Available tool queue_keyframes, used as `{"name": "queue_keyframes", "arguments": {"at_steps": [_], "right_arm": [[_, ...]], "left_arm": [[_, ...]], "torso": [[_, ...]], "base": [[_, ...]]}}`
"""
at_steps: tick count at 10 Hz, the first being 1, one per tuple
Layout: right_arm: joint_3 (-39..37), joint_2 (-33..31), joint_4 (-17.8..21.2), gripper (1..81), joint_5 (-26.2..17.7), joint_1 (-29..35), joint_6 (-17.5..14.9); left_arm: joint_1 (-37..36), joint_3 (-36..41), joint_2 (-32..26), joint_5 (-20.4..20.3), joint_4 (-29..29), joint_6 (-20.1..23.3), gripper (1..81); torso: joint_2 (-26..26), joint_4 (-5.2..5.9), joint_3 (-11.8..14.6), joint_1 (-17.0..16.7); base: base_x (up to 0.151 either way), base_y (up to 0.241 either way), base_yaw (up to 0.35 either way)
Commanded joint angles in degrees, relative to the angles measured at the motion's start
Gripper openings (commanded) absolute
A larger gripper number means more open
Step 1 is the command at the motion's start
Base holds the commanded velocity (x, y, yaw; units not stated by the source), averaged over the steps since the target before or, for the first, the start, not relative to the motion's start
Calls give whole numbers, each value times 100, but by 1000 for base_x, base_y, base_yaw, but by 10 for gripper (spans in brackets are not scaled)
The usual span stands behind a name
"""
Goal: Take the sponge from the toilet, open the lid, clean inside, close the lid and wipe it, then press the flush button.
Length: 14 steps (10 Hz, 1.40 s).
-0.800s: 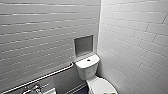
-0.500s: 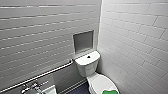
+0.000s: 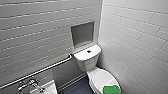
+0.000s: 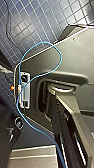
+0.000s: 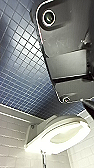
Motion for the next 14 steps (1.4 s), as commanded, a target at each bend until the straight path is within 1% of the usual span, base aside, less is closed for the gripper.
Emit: {"name": "queue_keyframes", "arguments": {"at_steps": [1, 4, 5, 6, 7, 8, 9, 10, 14], "right_arm": [[116, -327, 42, 811, -51, 436, 198], [28, -336, 24, 811, -34, 664, 498], [-16, -327, 33, 811, 62, 725, 507], [-60, -327, 67, 811, 212, 761, 671], [-104, -336, 77, 811, 317, 813, 1110], [-113, -336, 68, 811, 500, 831, 1314], [-139, -336, 94, 811, 660, 875, 1359], [-157, -362, 85, 811, 669, 919, 1421], [-139, -459, 94, 811, 714, 1296, 1649]], "left_arm": [[110, -19, 0, 387, -48, -6, 811], [242, -309, 211, 387, -48, -14, 811], [278, -476, 316, 387, -48, -15, 811], [322, -652, 422, 387, -48, -15, 811], [357, -811, 501, 378, -48, -24, 811], [383, -855, 519, 378, -48, -32, 811], [419, -855, 537, 369, -48, -32, 811], [462, -855, 555, 369, -48, -32, 811], [550, -855, 581, 369, -57, -41, 811]], "torso": [[-562, 0, 6, 361], [-1082, 0, -142, 691], [-1303, 0, -149, 830], [-1526, 0, -151, 970], [-1746, 0, -151, 1108], [-1957, 0, -613, 1239], [-2134, 0, -723, 1351], [-2298, 0, -833, 1451], [-3125, 0, -1609, 1974]], "base": [[0, 0, 0], [0, 0, 0], [0, 0, 0], [0, 0, 0], [0, 0, 0], [0, 0, 0], [0, 0, 0], [0, 0, 0], [0, 0, 0]]}}
